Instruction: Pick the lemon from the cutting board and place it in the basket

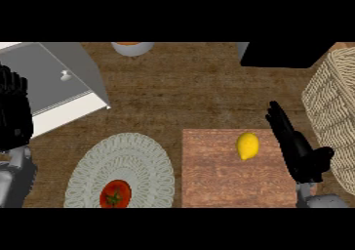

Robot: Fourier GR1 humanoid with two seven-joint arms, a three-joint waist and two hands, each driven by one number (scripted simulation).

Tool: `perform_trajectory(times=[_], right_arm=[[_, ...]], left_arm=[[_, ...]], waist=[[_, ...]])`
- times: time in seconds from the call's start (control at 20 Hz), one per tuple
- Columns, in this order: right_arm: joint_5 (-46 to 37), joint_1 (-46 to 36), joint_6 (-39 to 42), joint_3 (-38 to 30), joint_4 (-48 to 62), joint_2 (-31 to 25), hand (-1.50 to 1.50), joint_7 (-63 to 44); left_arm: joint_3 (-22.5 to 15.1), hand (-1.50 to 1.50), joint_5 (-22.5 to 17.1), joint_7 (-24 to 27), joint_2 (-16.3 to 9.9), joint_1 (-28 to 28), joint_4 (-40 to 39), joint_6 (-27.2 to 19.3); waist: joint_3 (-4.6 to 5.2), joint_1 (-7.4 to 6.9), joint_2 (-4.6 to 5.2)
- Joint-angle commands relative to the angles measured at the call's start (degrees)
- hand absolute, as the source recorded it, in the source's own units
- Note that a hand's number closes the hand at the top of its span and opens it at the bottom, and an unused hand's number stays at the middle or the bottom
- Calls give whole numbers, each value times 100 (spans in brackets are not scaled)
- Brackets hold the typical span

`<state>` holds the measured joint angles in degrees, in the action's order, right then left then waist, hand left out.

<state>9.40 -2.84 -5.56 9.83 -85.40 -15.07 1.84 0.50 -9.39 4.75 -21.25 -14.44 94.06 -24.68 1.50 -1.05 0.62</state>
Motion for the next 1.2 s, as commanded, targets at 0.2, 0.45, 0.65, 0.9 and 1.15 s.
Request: perform_trajectory(times=[0.2,0.45,0.65,0.9,1.15], right_arm=[[1311,-320,903,-1181,299,88,150,1607],[308,-568,738,-582,-399,714,-150,3719],[-725,-255,-887,-475,-338,1278,-150,3864],[-2239,316,-1822,-619,-361,100,-150,2267],[-3118,855,-934,-394,-1013,-1349,-150,642]], left_arm=[[-637,0,225,-858,-438,723,-728,711],[-1016,0,137,-1201,-401,1084,-693,1004],[-991,0,52,-1412,-508,961,-849,1235],[-1025,0,146,-1686,-467,847,-854,1108],[-906,0,43,-1714,-531,787,-954,1220]], waist=[[-201,250,30],[-184,300,19],[-147,274,-30],[-114,381,-67],[-88,430,-103]])
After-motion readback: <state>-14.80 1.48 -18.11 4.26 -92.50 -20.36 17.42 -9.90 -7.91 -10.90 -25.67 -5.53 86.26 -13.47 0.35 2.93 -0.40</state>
